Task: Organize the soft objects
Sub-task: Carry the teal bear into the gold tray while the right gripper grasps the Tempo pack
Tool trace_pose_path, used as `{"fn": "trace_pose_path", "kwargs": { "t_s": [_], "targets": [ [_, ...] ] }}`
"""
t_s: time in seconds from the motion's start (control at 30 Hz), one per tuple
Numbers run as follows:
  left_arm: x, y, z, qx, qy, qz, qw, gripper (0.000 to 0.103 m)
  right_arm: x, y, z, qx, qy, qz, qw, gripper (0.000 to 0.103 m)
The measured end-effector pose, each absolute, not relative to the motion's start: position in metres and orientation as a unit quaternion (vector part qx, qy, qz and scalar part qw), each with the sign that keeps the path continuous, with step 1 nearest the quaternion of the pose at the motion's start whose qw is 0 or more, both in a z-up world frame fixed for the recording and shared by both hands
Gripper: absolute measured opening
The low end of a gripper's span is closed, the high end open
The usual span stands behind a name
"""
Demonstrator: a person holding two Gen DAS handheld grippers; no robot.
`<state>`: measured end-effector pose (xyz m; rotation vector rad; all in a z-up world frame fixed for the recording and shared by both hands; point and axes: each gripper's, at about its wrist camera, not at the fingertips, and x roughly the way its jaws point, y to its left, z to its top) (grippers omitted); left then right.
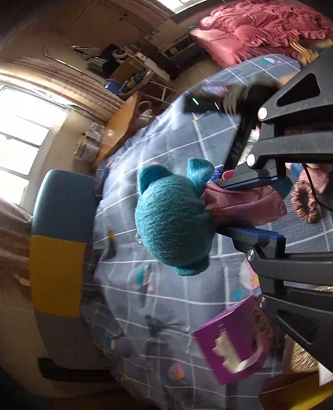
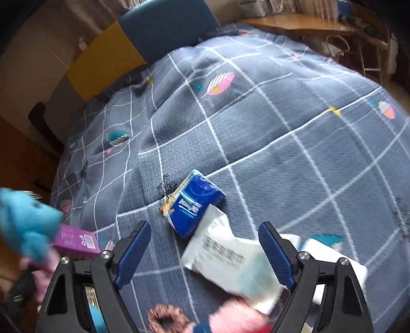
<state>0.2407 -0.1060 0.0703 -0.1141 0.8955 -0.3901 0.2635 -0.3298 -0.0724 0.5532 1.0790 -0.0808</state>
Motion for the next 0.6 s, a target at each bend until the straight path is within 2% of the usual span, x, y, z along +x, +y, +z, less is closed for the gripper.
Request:
{"fn": "trace_pose_path", "kwargs": {
  "t_s": [0.13, 0.3, 0.37, 0.43, 0.53, 0.6],
  "targets": [
    [0.269, -0.065, 0.104, -0.083, 0.403, -0.158, 0.898, 0.026, 0.292, -0.319, -0.096, 0.277, 0.53, -0.054, 0.799, 0.087],
    [0.286, 0.026, 0.126, -0.112, 0.369, -0.081, 0.919, 0.026, 0.315, -0.302, -0.11, 0.265, 0.538, -0.073, 0.797, 0.086],
    [0.282, 0.065, 0.121, -0.122, 0.365, -0.054, 0.921, 0.026, 0.323, -0.295, -0.117, 0.258, 0.547, -0.076, 0.793, 0.081],
    [0.272, 0.104, 0.111, -0.127, 0.361, -0.02, 0.924, 0.026, 0.33, -0.282, -0.118, 0.219, 0.548, -0.089, 0.802, 0.08],
    [0.25, 0.157, 0.087, -0.143, 0.37, 0.019, 0.918, 0.026, 0.337, -0.258, -0.117, 0.143, 0.556, -0.094, 0.813, 0.066],
    [0.234, 0.188, 0.066, -0.157, 0.381, 0.038, 0.91, 0.026, 0.338, -0.241, -0.116, 0.102, 0.559, -0.078, 0.819, 0.063]
  ]
}}
